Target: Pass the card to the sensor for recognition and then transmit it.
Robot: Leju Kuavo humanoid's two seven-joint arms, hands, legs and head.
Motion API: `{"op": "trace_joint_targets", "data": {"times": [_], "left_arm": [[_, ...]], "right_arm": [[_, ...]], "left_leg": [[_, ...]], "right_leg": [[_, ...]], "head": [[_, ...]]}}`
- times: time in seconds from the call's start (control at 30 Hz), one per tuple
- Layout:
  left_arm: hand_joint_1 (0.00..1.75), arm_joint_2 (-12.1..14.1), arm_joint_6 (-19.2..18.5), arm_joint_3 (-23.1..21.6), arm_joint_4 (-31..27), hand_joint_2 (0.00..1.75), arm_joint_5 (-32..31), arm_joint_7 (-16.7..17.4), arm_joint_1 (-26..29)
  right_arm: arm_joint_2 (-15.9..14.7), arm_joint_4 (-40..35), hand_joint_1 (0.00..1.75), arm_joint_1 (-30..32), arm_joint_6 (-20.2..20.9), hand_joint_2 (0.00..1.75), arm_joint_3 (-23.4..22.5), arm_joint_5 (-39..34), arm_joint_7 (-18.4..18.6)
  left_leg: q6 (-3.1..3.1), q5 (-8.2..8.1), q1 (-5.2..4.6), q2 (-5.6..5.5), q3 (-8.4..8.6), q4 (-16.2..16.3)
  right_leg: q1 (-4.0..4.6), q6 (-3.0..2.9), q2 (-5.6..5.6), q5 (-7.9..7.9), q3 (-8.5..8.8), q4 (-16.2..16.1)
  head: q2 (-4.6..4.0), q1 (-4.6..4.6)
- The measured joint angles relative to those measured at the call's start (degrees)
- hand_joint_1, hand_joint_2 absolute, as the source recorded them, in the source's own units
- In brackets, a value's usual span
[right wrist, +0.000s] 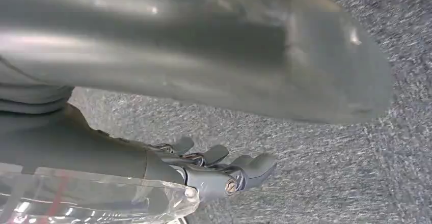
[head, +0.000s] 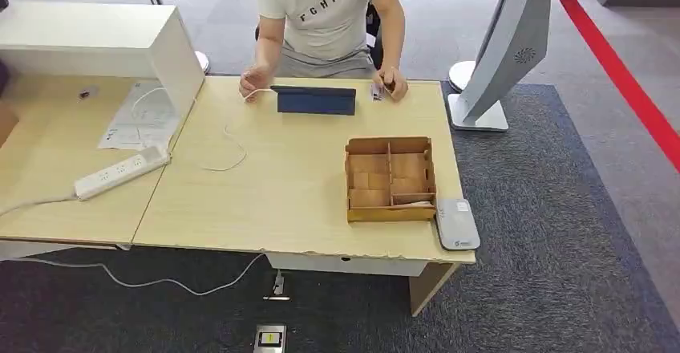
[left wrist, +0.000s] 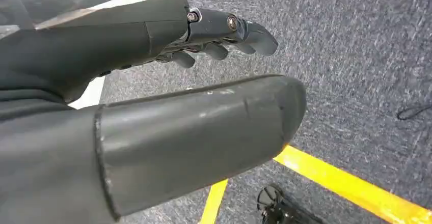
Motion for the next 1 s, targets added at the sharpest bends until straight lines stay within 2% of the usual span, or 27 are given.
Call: {"op": "trace_joint_targets", "data": {"times": [0.17,0.33,0.7,1.0], "left_arm": [[0.00,-0.42,-0.07,0.00,0.00,0.00,-0.09,1.55,0.01],[0.00,-1.33,1.05,0.00,0.00,0.00,0.04,1.55,0.02],[0.00,-2.23,0.81,0.00,0.00,0.00,-0.35,1.66,-0.03],[0.00,-2.58,2.62,0.00,0.00,0.00,0.15,2.05,-0.03]], "right_arm": [[-0.11,0.20,0.00,0.00,1.11,0.00,-0.02,1.77,2.75],[-0.72,0.20,0.00,-0.02,1.62,0.00,0.00,2.86,2.97],[-1.31,0.20,0.00,-0.02,2.73,0.00,0.02,4.55,1.62],[-1.94,0.20,0.00,-0.03,2.82,0.00,0.20,4.88,0.94]], "left_leg": [[0.00,0.00,0.00,0.00,0.00,0.00],[0.01,0.00,-0.02,-0.01,0.00,0.00],[0.01,0.00,-0.02,0.00,0.00,0.00],[0.01,0.00,-0.03,-0.01,0.01,0.01]], "right_leg": [[0.00,0.00,0.00,0.00,0.01,0.00],[-0.02,0.01,0.00,0.00,0.02,0.00],[-0.03,0.01,0.00,0.00,0.02,0.00],[-0.04,0.01,0.00,0.00,0.02,0.00]], "head": [[0.00,0.00],[0.00,0.02],[0.00,0.00],[0.00,0.00]]}}
